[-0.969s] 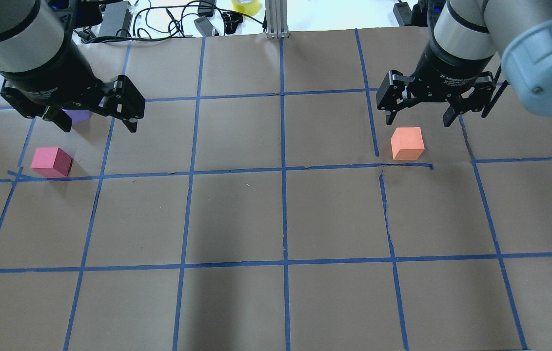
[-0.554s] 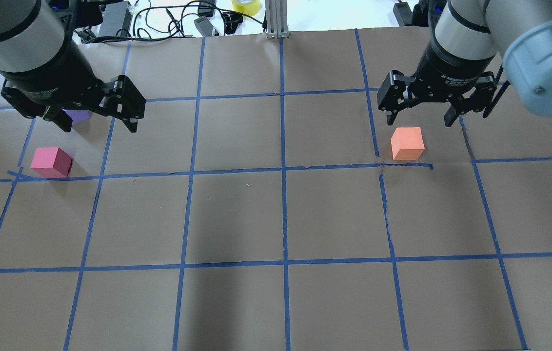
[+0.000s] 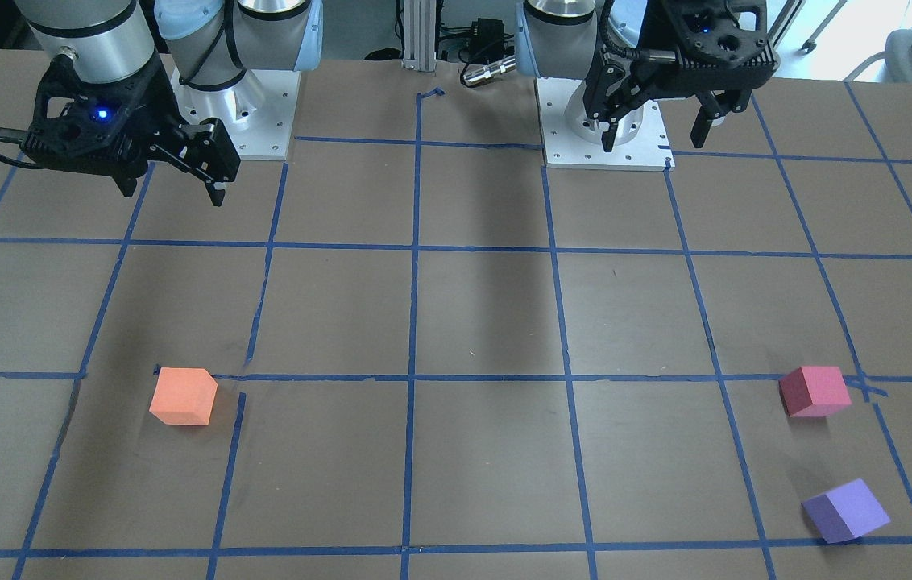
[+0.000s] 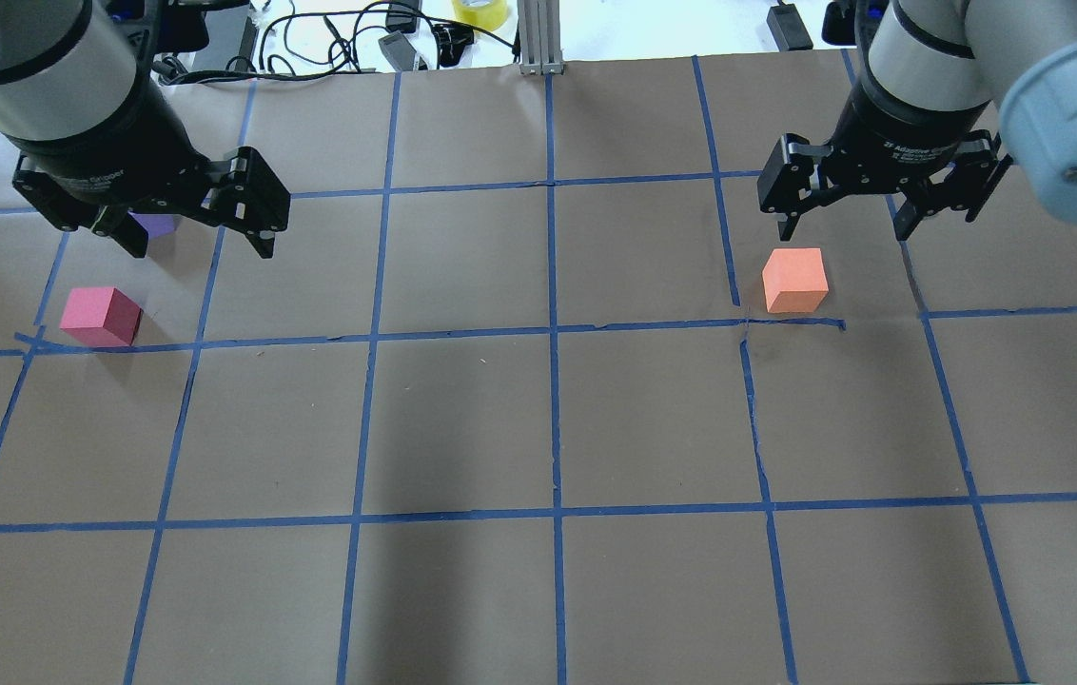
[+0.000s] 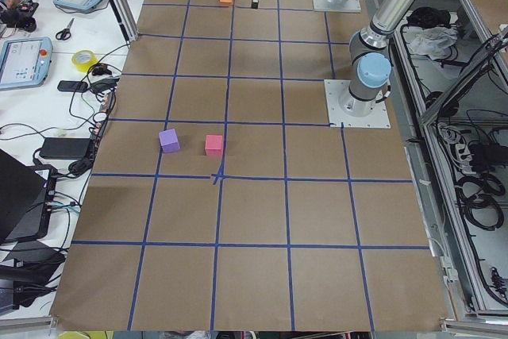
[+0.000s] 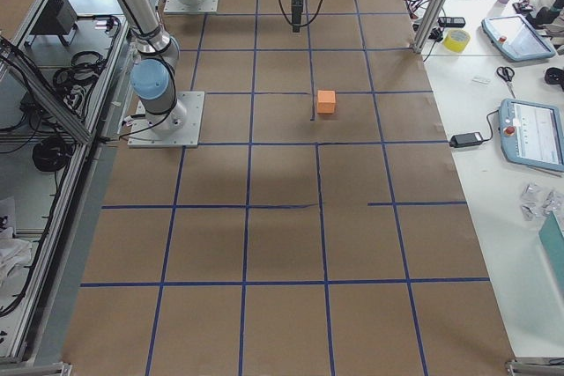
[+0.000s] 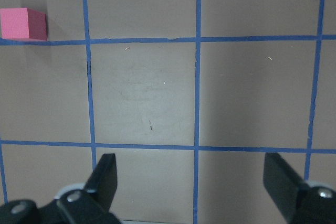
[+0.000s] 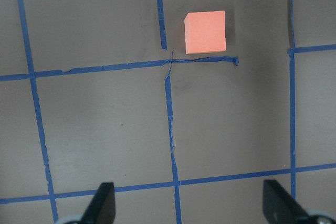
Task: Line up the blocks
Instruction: 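Lower the right gripper onto the orange cube and grasp it, then carry the orange cube toward the table center and set it down, then open and raise the right gripper while the left gripper moves toward the orange cube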
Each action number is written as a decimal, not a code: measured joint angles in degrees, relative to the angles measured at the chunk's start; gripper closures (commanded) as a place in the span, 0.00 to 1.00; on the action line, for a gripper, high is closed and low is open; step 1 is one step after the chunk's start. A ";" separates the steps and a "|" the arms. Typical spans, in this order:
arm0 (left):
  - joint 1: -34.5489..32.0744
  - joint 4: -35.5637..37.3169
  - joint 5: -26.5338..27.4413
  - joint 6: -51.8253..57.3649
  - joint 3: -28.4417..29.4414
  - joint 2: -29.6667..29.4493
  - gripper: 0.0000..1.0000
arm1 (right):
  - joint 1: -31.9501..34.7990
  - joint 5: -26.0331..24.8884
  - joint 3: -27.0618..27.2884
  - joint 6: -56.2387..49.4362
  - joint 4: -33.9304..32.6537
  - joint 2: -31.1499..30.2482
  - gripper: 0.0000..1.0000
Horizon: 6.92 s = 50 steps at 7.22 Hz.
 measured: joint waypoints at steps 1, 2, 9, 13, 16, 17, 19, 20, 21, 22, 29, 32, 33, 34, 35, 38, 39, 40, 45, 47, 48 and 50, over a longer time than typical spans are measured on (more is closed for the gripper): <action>-0.11 0.18 0.03 -0.14 -0.03 -0.47 0.00 | -1.86 0.30 0.15 -2.23 -0.32 0.87 0.00; -0.20 1.09 -1.00 -0.18 -0.13 -1.07 0.00 | -3.76 0.54 0.21 -3.40 -1.92 3.00 0.00; 0.08 10.26 -5.75 -0.27 -1.84 -2.56 0.00 | -5.52 0.21 0.32 -3.97 -23.47 23.96 0.00; -0.12 10.01 -5.26 0.09 -1.93 -1.75 0.00 | -5.52 -0.12 0.46 -5.52 -24.53 30.10 0.00; -0.09 9.73 -5.04 0.34 -1.99 -1.45 0.00 | -5.59 -0.11 3.39 -7.05 -25.07 31.58 0.93; -0.09 9.72 -5.01 0.35 -1.99 -1.43 0.00 | -5.60 -0.05 4.05 -6.93 -25.89 31.66 1.00; 0.00 9.72 -4.99 0.36 -1.99 -1.35 0.00 | -5.67 -0.05 3.51 -6.66 -26.51 31.37 1.00; 0.09 9.72 -5.01 0.36 -1.99 -1.28 0.00 | -5.68 0.04 2.31 -6.42 -26.37 30.80 1.00; 0.14 9.72 -5.05 0.36 -1.99 -1.25 0.00 | -5.56 0.27 0.28 -6.19 -25.90 30.13 1.00; 0.14 9.72 -5.06 0.36 -1.99 -1.23 0.00 | -4.83 0.66 -2.13 -5.59 -25.05 29.73 1.00; 0.43 9.05 -5.22 2.99 -1.67 -2.17 0.00 | 16.95 6.73 -18.89 19.99 -23.40 41.66 1.00; 1.87 8.63 -5.59 3.30 -1.94 -2.94 0.00 | 21.32 7.96 -20.99 24.53 -23.38 45.12 0.22; 2.25 8.91 -5.74 3.42 -1.91 -3.10 0.00 | 22.08 7.96 -20.77 25.36 -23.48 45.31 0.00; 2.42 9.13 -5.68 3.73 -1.86 -3.21 0.00 | 22.59 7.95 -20.62 25.86 -23.82 45.42 0.00; 2.46 9.05 -5.36 3.90 -1.90 -3.19 0.00 | 22.77 7.95 -20.59 26.06 -23.91 45.34 0.00; 2.59 8.49 -4.80 4.20 -2.16 -2.59 0.00 | 21.36 7.80 -20.64 25.60 -19.55 39.73 0.00; 2.78 8.43 -4.85 4.24 -1.82 -3.51 0.00 | 19.51 7.77 -20.41 24.80 -15.68 36.14 0.00; 2.98 8.62 -4.84 4.28 -1.70 -5.22 0.00 | 17.20 7.61 -20.15 22.31 -11.46 32.29 0.00; 1.82 21.55 -8.51 3.17 1.46 -22.86 0.00 | 11.42 -1.84 -11.94 7.47 -2.63 14.27 0.00; -2.07 25.20 -8.56 0.28 6.41 -30.61 0.00 | 8.44 -1.67 -6.47 1.99 -2.71 10.99 0.00; -4.41 27.99 -8.36 -1.79 8.04 -33.59 0.00 | 7.32 -1.11 -5.25 -0.52 -2.57 9.38 0.00; -6.87 33.72 -8.37 -5.01 8.77 -37.91 0.00 | 4.96 -0.78 -4.64 -5.99 -1.34 5.78 0.00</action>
